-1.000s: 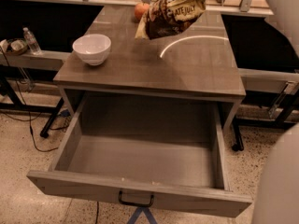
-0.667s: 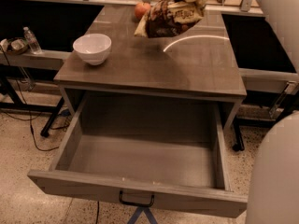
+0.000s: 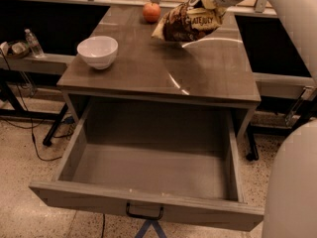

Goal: Pick brown chip bag from top drawer and place on counter

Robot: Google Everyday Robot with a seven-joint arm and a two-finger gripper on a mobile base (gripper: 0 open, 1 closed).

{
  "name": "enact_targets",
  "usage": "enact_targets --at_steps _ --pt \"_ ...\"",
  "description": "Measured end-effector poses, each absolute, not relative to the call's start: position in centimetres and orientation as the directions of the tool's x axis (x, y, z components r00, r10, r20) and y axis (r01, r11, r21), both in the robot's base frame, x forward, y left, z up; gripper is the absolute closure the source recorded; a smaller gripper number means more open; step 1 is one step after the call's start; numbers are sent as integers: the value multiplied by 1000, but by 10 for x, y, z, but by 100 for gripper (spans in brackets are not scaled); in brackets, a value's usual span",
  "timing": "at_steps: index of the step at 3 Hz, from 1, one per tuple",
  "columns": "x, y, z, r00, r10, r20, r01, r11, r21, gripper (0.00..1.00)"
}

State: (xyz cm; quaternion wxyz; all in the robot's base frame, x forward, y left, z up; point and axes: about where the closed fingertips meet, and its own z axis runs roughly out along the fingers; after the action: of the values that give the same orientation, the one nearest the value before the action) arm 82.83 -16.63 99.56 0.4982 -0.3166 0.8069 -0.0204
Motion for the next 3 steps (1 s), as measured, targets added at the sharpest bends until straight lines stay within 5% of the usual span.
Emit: enact_targets --at_steps 3 --pt "831 -160 986 -309 -534 -787 -502 795 -342 4"
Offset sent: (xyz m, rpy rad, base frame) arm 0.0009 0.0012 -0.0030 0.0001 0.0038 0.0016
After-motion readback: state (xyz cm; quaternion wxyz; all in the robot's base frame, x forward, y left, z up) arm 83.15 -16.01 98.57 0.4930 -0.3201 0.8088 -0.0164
